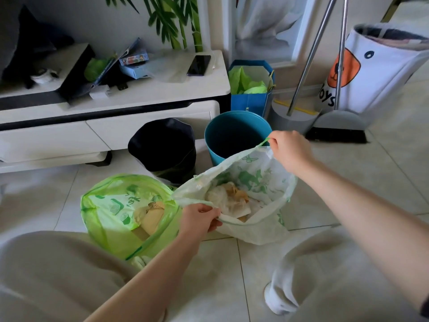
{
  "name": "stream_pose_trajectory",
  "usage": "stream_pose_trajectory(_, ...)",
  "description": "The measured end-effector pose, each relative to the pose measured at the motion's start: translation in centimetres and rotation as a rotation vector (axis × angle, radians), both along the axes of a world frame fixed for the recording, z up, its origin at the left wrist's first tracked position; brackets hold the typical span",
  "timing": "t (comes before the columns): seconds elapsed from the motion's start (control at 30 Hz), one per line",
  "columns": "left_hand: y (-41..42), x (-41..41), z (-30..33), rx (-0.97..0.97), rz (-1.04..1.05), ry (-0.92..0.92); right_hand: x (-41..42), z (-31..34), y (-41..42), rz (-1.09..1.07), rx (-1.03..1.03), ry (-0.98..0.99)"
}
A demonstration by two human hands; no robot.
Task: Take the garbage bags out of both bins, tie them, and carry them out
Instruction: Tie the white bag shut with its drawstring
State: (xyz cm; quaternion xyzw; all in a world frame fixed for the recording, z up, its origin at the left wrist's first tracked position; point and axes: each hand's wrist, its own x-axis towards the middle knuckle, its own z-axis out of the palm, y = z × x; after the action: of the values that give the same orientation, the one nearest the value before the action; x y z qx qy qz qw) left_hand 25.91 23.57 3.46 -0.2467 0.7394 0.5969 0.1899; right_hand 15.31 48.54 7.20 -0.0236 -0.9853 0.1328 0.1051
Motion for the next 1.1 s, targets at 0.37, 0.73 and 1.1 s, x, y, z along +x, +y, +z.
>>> stream_pose_trajectory(0.37,-1.1,0.9,2.4,-0.073,0.014,0.028,-1.3,3.6,1.7,-0.268,-0.706,0.068)
stream_pose_trajectory(0.73,-2.5,-0.6,4.3,-0.658,-0.321,0.355,-0.3,4.9,1.7,-0.230,-0.674,0.136)
stream_pose_trajectory(1.1,-4.2,-0.9,4.9,-0.528,-0.245,0.183,0.4,6.1,2.8,-0.286,-0.730,0.166)
